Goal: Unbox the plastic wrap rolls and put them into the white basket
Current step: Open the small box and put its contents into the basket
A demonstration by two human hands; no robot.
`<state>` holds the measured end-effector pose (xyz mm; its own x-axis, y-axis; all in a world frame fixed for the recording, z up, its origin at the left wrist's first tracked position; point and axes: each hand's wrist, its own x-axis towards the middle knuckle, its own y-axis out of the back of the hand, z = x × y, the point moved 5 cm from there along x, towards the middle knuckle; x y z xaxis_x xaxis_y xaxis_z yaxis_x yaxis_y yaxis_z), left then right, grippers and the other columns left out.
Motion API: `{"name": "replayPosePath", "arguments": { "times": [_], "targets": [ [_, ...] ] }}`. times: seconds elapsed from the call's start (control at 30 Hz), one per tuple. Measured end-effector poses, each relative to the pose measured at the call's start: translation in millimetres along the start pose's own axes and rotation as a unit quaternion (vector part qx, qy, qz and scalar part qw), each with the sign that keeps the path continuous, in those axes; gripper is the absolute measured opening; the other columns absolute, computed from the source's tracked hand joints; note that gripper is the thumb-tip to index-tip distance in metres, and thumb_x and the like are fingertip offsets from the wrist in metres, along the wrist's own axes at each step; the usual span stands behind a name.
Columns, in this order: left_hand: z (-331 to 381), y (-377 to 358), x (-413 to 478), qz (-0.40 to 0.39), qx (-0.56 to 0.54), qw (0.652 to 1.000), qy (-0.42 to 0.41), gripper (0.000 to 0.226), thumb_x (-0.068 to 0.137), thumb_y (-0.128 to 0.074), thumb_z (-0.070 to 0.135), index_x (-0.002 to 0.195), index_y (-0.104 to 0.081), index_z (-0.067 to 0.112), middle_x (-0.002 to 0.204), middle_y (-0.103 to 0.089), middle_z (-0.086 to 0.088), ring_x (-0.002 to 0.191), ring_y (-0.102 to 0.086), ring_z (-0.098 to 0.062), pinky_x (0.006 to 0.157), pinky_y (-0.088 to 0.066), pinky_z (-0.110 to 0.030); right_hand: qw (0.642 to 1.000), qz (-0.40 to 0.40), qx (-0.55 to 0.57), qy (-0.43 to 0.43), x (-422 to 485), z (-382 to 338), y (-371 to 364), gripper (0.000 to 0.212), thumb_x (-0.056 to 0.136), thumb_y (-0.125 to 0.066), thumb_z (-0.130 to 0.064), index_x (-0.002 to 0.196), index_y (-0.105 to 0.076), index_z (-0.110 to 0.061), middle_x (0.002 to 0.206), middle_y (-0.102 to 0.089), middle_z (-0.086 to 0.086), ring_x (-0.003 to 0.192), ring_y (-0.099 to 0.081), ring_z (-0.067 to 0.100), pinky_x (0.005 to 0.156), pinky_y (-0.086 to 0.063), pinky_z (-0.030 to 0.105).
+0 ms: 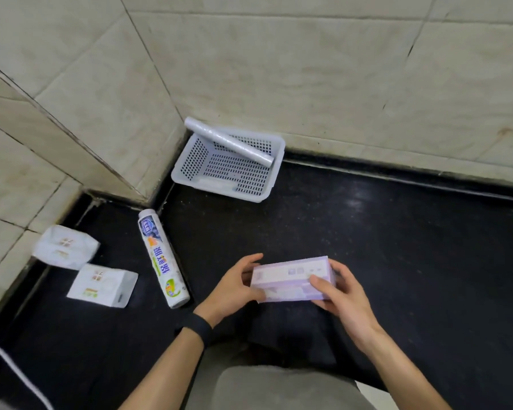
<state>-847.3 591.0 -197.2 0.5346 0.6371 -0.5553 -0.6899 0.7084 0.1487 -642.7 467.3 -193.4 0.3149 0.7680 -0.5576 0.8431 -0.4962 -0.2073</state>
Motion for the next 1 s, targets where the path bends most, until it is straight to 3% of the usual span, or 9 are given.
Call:
{"name": "replayPosePath", "arguments": {
  "times": [0.13, 0.27, 0.4, 0.53, 0.67, 0.8, 0.87, 0.93, 1.0],
  "targets": [
    [-6, -5, -7, 0.020, 0.005, 1.000, -0.021, 0.062, 0.066, -0.091, 0.022, 0.122, -0.064, 0.029, 0.118, -0.072, 0.006, 0.109, -0.069, -0.016, 0.089, -0.056, -0.028, 0.992, 0.013, 0.115, -0.049, 2, 14, 20, 0.034, 0.089, -0.064, -0.017, 0.123, -0.067, -0.017, 0.118, -0.074, 0.011, 0.110, -0.070, 0.027, 0.083, -0.059, 0.037],
    [10, -11, -13, 0.049, 0.095, 0.993, -0.056, 0.061, 0.061, -0.090, 0.049, 0.116, -0.066, 0.039, 0.109, -0.072, 0.017, 0.099, -0.069, -0.004, 0.086, -0.056, -0.023, 0.967, 0.022, 0.209, -0.143, 6, 38, 31, 0.048, 0.082, -0.061, -0.024, 0.125, -0.064, -0.003, 0.120, -0.071, 0.020, 0.109, -0.070, 0.033, 0.079, -0.062, 0.037],
    [23, -17, -16, 0.039, 0.159, 0.984, -0.065, 0.057, 0.063, -0.087, 0.050, 0.114, -0.065, 0.042, 0.104, -0.070, 0.026, 0.094, -0.068, 0.003, 0.078, -0.056, -0.016, 0.958, 0.010, 0.235, -0.163, 11, 51, 38, 0.060, 0.072, -0.064, -0.028, 0.127, -0.063, -0.002, 0.121, -0.071, 0.021, 0.105, -0.072, 0.033, 0.073, -0.062, 0.036],
    [32, -17, -16, 0.019, 0.198, 0.978, -0.064, 0.058, 0.062, -0.084, 0.051, 0.116, -0.064, 0.039, 0.099, -0.068, 0.029, 0.091, -0.066, 0.007, 0.070, -0.050, -0.009, 0.956, -0.005, 0.239, -0.167, 12, 53, 43, 0.057, 0.075, -0.065, -0.028, 0.127, -0.064, -0.004, 0.121, -0.071, 0.020, 0.103, -0.073, 0.033, 0.072, -0.061, 0.036],
    [45, -15, -12, 0.033, 0.225, 0.971, -0.070, 0.065, 0.066, -0.078, 0.060, 0.125, -0.059, 0.043, 0.106, -0.066, 0.026, 0.097, -0.061, 0.012, 0.081, -0.050, -0.015, 0.943, -0.020, 0.292, -0.159, 12, 48, 40, 0.058, 0.075, -0.066, -0.023, 0.128, -0.062, 0.000, 0.125, -0.068, 0.024, 0.109, -0.070, 0.037, 0.076, -0.061, 0.039],
    [55, -27, -9, 0.068, 0.184, 0.978, -0.068, 0.080, 0.065, -0.075, 0.071, 0.135, -0.047, 0.043, 0.123, -0.058, 0.030, 0.113, -0.053, 0.010, 0.094, -0.043, -0.019, 0.905, -0.048, 0.382, -0.181, 8, 50, 23, 0.051, 0.077, -0.067, -0.022, 0.121, -0.068, 0.004, 0.131, -0.062, 0.029, 0.121, -0.061, 0.044, 0.083, -0.060, 0.042],
    [58, -42, -8, 0.063, 0.155, 0.983, -0.078, 0.069, 0.069, -0.076, 0.065, 0.130, -0.051, 0.046, 0.121, -0.061, 0.031, 0.112, -0.054, 0.013, 0.092, -0.044, -0.016, 0.915, -0.072, 0.325, -0.229, 2, 56, 10, 0.050, 0.081, -0.067, -0.027, 0.122, -0.069, 0.000, 0.131, -0.063, 0.027, 0.120, -0.062, 0.042, 0.086, -0.059, 0.042],
    [62, -49, -9, 0.082, 0.116, 0.986, -0.092, 0.062, 0.069, -0.076, 0.058, 0.125, -0.050, 0.048, 0.119, -0.062, 0.030, 0.110, -0.055, 0.014, 0.085, -0.045, -0.013, 0.954, -0.058, 0.140, -0.258, -3, 61, 7, 0.050, 0.085, -0.068, -0.038, 0.126, -0.068, -0.009, 0.126, -0.067, 0.021, 0.114, -0.066, 0.036, 0.085, -0.058, 0.042],
    [66, -48, -10, 0.097, 0.143, 0.979, -0.110, 0.061, 0.067, -0.074, 0.056, 0.122, -0.048, 0.050, 0.120, -0.061, 0.026, 0.112, -0.055, 0.009, 0.088, -0.047, -0.017, 0.975, -0.020, -0.025, -0.220, -1, 55, 15, 0.048, 0.086, -0.069, -0.048, 0.126, -0.064, -0.022, 0.125, -0.069, 0.009, 0.111, -0.067, 0.025, 0.083, -0.054, 0.038]
  ]
}}
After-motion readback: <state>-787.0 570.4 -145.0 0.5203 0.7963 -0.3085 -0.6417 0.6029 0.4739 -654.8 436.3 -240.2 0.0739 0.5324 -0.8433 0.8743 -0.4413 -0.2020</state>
